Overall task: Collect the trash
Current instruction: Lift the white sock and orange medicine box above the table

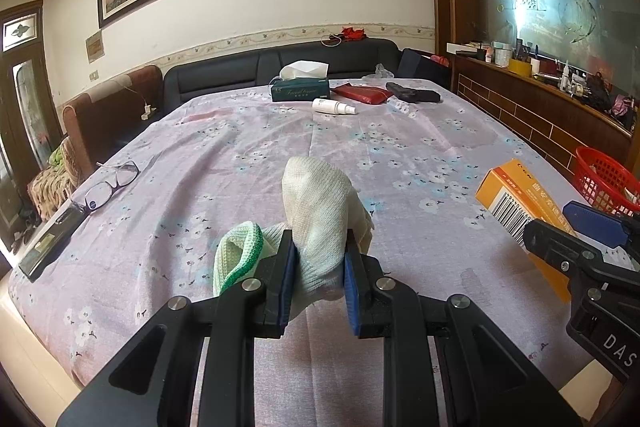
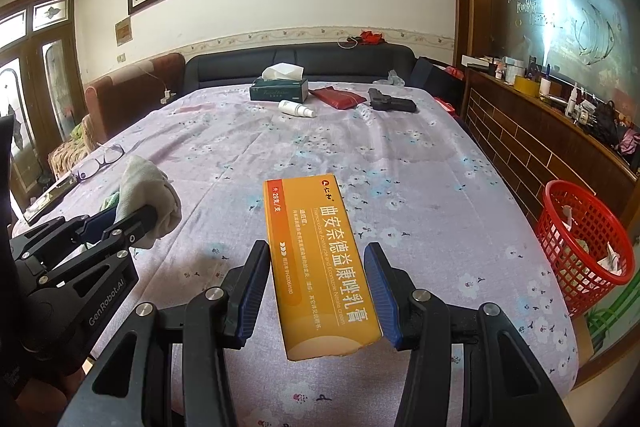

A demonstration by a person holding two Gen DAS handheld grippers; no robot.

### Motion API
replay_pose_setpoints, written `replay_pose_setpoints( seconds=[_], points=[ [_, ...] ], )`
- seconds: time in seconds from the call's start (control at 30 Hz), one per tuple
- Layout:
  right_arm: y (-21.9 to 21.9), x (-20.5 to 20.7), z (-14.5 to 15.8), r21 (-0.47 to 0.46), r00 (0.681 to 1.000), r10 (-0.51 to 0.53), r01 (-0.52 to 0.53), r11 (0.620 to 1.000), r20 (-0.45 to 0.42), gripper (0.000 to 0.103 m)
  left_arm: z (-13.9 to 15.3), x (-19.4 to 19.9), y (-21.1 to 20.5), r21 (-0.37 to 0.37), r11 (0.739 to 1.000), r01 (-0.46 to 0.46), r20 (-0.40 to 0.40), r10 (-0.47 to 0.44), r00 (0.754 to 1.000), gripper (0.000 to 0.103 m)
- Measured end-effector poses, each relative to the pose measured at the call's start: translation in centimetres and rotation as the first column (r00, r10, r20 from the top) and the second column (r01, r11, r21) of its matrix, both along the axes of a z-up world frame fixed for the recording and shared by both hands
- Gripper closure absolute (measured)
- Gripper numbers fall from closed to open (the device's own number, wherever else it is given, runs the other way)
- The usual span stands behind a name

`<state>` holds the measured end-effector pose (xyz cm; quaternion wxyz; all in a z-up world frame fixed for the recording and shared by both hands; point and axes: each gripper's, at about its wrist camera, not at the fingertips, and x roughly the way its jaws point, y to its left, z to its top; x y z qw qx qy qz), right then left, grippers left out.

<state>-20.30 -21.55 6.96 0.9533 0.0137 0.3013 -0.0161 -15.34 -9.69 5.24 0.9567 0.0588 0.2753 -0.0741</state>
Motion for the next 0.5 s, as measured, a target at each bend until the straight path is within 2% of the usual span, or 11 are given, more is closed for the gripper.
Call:
replay_pose_setpoints(
  seconds=[0.4,0.5],
  points=[
    [0.04,0.32,-0.18,-0.003,1.0,-0.004,0.004,1.0,-0.009,0.05,0.0,0.15,-0.08,0.002,1.0,0.004,-0.003,-0.004,1.0,0.082],
    [-0.05,0.58,-0.22,-0.002,1.0,-0.009,0.009,1.0,-0.013,0.05,0.14,0.24,0.01,-0.016,1.0,0.021,-0.008,-0.021,1.0,0.082]
  ],
)
